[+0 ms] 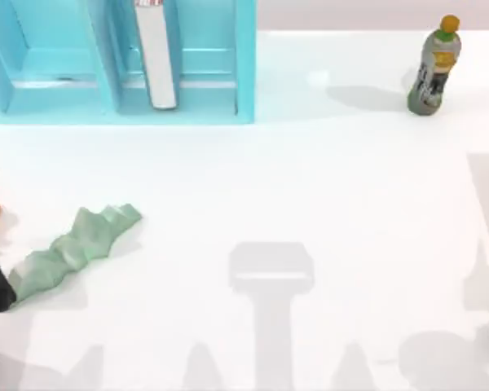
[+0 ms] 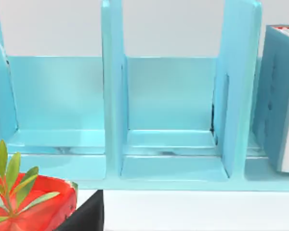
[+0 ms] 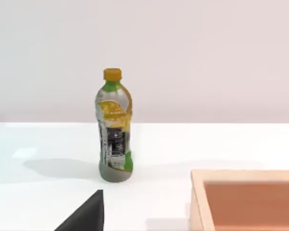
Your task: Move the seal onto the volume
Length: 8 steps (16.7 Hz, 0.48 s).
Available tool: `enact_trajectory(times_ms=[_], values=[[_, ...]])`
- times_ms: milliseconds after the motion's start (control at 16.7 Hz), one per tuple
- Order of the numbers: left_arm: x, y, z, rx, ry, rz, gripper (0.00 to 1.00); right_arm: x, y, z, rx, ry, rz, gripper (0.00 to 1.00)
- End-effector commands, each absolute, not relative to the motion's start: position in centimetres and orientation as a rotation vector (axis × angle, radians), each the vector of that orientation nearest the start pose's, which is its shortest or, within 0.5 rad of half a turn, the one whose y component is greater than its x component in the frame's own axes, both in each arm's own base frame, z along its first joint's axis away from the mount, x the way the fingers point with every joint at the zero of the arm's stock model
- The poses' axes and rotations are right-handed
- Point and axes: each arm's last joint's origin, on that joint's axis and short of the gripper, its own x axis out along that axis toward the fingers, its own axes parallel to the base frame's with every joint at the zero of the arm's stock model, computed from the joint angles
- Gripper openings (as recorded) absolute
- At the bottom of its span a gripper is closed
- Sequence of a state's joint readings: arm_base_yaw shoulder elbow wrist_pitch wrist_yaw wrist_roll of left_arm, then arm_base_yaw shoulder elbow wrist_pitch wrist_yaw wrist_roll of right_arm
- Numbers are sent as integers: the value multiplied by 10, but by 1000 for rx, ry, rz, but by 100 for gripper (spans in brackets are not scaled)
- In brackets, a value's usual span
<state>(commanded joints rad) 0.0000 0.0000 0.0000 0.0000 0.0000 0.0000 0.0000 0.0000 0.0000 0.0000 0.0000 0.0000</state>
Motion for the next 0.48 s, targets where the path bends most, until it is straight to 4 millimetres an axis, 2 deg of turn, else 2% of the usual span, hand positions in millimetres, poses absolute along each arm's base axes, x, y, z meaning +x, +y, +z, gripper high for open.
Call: enact_trajectory(times_ms=[240, 480], values=[[106, -2, 168, -3, -20, -3, 100, 106, -1, 160, 0, 0, 0, 100], [116, -6, 201, -19, -75, -11, 100, 106, -1, 160, 0, 0, 0, 100]])
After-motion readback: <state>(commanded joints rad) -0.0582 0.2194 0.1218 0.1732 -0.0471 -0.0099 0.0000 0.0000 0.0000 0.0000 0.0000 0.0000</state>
